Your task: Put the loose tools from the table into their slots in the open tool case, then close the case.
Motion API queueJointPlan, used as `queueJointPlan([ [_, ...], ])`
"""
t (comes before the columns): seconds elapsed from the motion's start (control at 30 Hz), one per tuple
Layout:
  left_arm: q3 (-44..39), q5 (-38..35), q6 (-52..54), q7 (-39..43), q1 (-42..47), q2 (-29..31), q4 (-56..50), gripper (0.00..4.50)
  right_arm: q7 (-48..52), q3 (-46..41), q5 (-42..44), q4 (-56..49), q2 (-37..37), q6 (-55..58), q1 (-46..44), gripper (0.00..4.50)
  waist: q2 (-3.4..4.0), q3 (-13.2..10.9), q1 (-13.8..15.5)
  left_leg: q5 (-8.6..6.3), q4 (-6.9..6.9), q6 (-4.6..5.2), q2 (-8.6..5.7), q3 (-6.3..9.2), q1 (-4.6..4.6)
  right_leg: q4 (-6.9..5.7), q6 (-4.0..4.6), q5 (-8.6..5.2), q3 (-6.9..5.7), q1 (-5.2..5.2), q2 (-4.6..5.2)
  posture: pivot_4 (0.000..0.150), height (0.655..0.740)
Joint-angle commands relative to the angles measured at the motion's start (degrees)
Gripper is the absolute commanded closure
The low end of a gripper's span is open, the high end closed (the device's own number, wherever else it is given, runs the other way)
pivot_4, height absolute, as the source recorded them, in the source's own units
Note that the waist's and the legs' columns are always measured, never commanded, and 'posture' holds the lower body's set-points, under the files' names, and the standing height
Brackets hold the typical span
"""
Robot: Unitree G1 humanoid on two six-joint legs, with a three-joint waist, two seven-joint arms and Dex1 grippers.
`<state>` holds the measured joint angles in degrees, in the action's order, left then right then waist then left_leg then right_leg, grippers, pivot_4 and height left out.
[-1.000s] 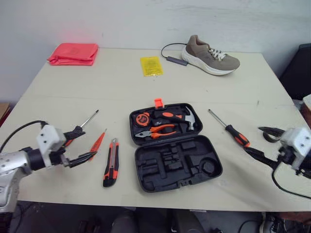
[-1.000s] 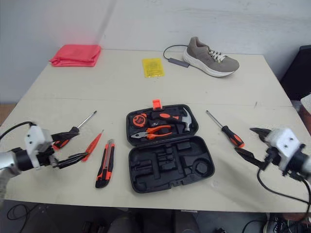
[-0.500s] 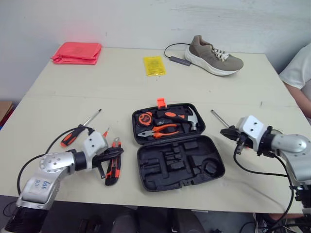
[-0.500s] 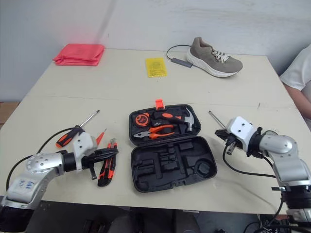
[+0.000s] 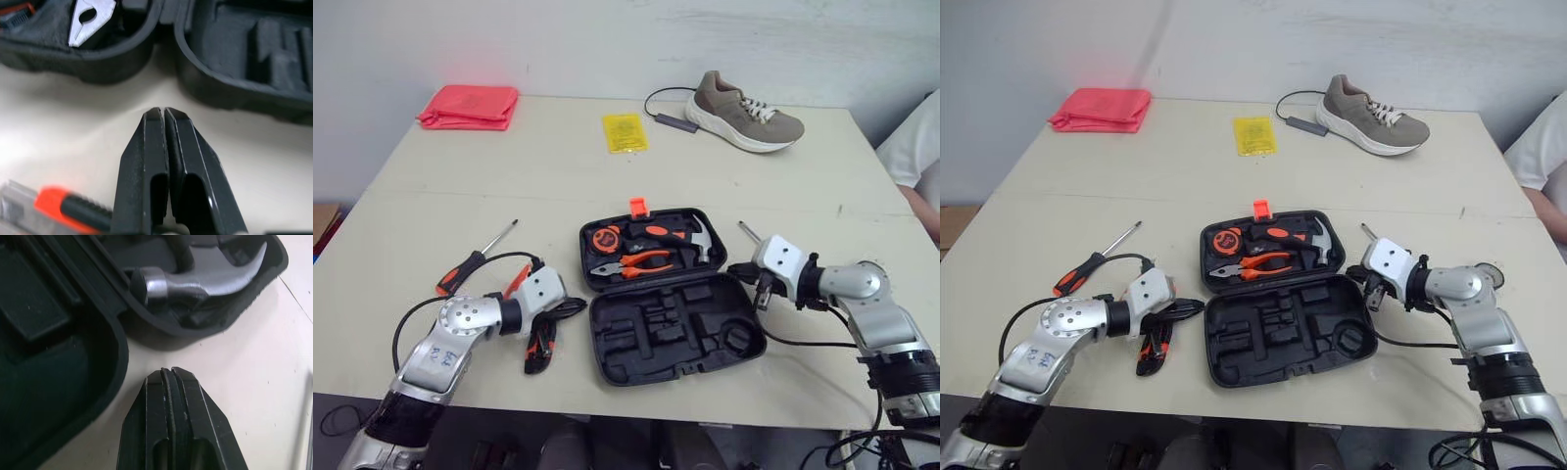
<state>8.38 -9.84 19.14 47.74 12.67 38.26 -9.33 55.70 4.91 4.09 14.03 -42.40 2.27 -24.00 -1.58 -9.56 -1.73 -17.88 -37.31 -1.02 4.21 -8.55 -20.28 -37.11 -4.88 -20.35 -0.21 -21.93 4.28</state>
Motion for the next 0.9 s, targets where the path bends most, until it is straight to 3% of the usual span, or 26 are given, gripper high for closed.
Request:
queueJointPlan([
  [0.03,2.20,1.72,-0.95,-0.26,2.76,-2.10,1.31,4.42,0.87,-0.03,0.03,0.00,0.04,-0.93,-0.92,4.50,0.00,0.00,0.06,0.00,0.00,0.00,0.00,0.00,0.00,0.00,0.00,0.00,-0.01,0.00,0.00,0.150,0.7400],
  [0.6,2.97,-0.62,4.42,6.43,9.61,-4.12,2.17,4.42,5.68,-2.50,4.41,-14.64,-3.12,5.62,9.52,4.50,0.01,-0.01,0.26,-0.01,-0.04,0.02,-0.03,0.04,-0.06,0.03,-0.02,0.01,-0.03,0.00,0.02,0.150,0.7400],
  [0.9,4.62,2.57,3.15,8.15,11.76,-3.87,5.28,4.42,2.83,-3.94,3.93,-18.64,-2.77,8.06,12.30,4.50,0.01,-0.01,0.24,-0.01,-0.04,0.02,-0.04,0.04,-0.07,0.05,-0.02,0.01,-0.02,-0.01,0.01,0.150,0.7400],
])
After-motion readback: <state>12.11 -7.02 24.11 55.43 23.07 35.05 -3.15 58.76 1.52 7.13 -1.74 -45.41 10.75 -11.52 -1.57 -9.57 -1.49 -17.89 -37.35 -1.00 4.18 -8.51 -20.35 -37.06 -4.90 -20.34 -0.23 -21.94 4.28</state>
